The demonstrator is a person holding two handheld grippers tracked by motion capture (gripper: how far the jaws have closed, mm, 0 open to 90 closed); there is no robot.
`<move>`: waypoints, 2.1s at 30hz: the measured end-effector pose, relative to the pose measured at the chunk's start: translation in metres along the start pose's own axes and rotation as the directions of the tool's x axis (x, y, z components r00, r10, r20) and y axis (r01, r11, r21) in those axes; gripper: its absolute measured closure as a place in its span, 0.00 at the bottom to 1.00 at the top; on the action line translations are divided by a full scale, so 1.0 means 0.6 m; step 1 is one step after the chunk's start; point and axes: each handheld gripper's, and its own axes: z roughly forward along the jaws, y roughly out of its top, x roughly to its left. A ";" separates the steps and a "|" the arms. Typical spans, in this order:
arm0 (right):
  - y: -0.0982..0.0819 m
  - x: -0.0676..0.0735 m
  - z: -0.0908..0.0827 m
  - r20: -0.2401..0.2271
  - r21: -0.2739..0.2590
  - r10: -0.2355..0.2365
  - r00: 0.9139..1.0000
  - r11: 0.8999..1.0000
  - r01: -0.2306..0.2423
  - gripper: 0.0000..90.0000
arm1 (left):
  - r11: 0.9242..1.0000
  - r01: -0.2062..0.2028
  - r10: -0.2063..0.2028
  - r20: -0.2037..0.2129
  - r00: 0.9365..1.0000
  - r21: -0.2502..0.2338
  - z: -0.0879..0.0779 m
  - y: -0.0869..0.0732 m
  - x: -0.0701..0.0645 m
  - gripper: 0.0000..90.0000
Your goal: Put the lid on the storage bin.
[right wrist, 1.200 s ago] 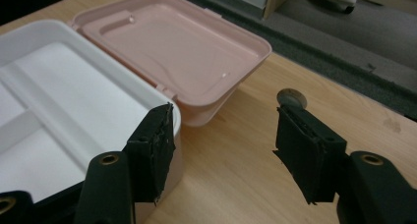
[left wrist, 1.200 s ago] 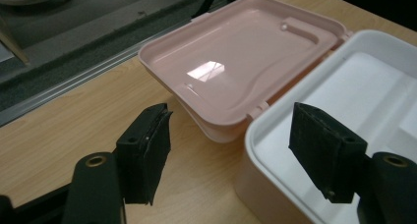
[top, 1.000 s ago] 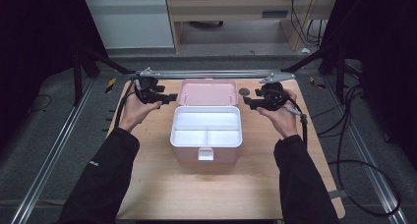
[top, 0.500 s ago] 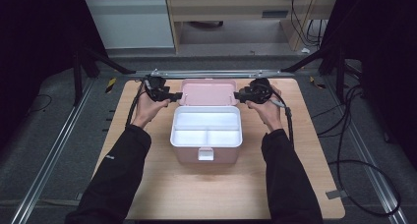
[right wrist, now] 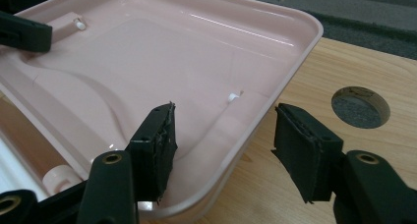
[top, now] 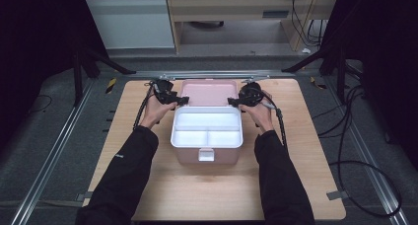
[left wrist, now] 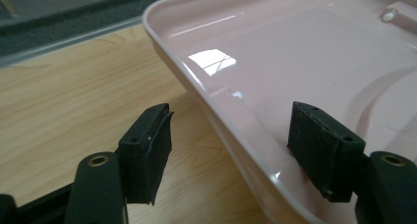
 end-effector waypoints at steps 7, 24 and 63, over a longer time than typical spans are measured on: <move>-0.001 -0.001 0.009 -0.013 -0.002 0.023 1.000 1.000 -0.023 0.45 | 1.000 0.008 -0.008 0.025 1.000 -0.003 0.004 0.002 -0.006 0.38; 0.025 0.011 -0.038 -0.009 -0.118 0.013 1.000 0.993 -0.014 0.50 | 0.990 -0.001 0.004 0.025 1.000 -0.139 -0.059 0.026 -0.020 0.49; 0.070 0.093 -0.171 0.072 -0.186 -0.156 0.985 0.968 0.167 0.56 | 0.953 -0.230 0.222 -0.059 0.973 -0.198 -0.198 0.039 -0.102 0.52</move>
